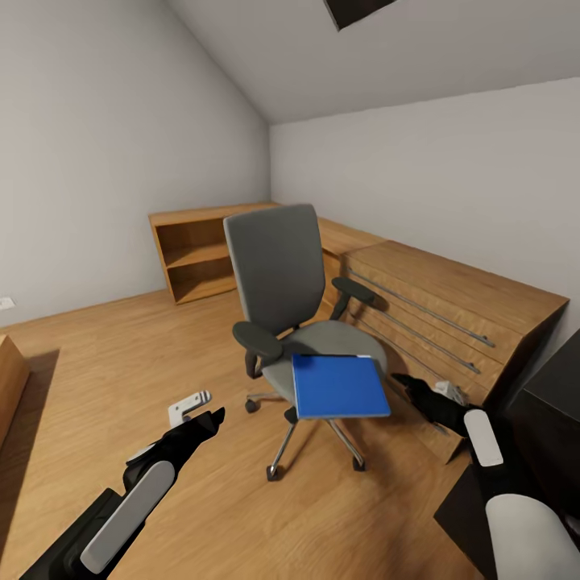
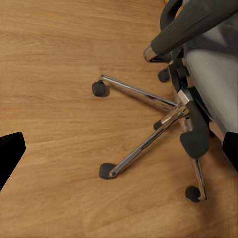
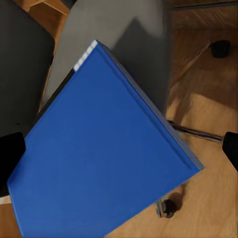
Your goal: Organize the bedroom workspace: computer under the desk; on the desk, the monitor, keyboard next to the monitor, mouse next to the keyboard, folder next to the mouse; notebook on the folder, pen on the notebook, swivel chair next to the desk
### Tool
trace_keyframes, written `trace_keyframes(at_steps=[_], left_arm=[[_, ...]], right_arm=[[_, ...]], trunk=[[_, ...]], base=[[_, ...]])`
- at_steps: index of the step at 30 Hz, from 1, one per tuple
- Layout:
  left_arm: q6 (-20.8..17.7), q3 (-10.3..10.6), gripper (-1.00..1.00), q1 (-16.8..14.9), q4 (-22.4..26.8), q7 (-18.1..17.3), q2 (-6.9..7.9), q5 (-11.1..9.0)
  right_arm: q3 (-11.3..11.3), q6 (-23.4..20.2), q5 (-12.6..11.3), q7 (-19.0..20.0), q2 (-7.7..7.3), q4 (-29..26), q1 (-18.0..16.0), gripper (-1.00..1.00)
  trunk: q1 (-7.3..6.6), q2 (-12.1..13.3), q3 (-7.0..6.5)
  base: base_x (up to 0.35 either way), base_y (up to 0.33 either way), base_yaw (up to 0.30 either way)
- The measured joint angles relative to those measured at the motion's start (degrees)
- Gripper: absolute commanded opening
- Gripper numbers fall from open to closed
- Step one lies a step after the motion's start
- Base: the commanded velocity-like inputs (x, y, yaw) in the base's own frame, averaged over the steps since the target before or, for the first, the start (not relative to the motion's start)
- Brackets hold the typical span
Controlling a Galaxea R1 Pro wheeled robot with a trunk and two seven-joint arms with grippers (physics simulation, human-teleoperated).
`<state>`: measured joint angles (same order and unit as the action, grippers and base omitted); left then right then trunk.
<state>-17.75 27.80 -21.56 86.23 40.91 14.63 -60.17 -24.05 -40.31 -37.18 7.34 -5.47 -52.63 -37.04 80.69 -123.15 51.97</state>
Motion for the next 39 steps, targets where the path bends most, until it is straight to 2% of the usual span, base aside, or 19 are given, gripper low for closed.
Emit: trace_keyframes(at_steps=[2,4,6,7,8,14,17,19,25,39], left_arm=[[0.00,0.02,1.00,0.02,0.00,0.00,-0.03,-0.02],[-0.01,0.06,1.00,0.01,0.00,0.00,-0.06,-0.04],[-0.02,0.10,1.00,0.00,0.00,0.00,-0.13,-0.09],[-0.02,0.12,1.00,0.02,0.01,0.00,-0.19,-0.09],[-0.01,0.13,1.00,0.00,0.00,0.00,-0.19,-0.07],[0.00,0.13,1.00,0.00,0.00,0.00,-0.18,-0.04],[0.00,0.13,1.00,0.00,0.00,-0.06,-0.18,-0.04],[0.00,0.13,1.00,0.00,0.00,-0.07,-0.18,-0.04],[-0.03,0.13,1.00,0.02,0.00,-0.07,-0.18,-0.04],[-0.01,0.13,1.00,0.00,0.00,-0.07,-0.22,-0.04]], right_arm=[[-0.06,-0.16,-0.56,0.91,-0.61,0.00,0.31,1.00],[-0.12,-0.93,-2.99,4.37,-1.90,-0.01,1.06,1.00],[-0.18,-1.34,-4.37,6.98,-3.20,-0.01,1.45,1.00],[-0.42,-1.62,-5.12,10.30,-5.20,0.04,1.67,1.00],[-0.47,-1.65,-5.22,11.32,-5.63,0.19,1.71,1.00],[-1.45,-1.56,-6.51,19.55,-6.44,4.09,1.75,1.00],[-2.59,-1.40,-7.25,27.91,-6.95,8.34,1.76,1.00],[-2.78,-1.33,-7.39,30.78,-7.13,9.36,1.75,1.00],[-2.98,-1.21,-7.49,34.28,-7.61,11.52,1.76,1.00],[-4.99,-0.98,-7.53,34.85,-7.57,12.87,1.75,1.00]], trunk=[[0.44,-0.80,0.36],[0.88,-1.60,0.72],[1.32,-2.41,1.08],[1.54,-2.81,1.26],[1.76,-3.21,1.44],[3.08,-5.62,2.51],[3.74,-6.82,3.05],[4.17,-7.62,3.41],[5.49,-10.03,4.49],[8.57,-15.64,7.00]], base=[[0.000,0.000,0.000],[0.000,0.000,0.000],[0.000,0.000,0.000],[0.000,0.000,0.000],[0.000,0.000,0.000],[0.000,0.000,0.000],[0.000,0.000,0.000],[0.000,0.000,0.000],[0.000,0.000,0.000],[0.000,0.000,0.000]])
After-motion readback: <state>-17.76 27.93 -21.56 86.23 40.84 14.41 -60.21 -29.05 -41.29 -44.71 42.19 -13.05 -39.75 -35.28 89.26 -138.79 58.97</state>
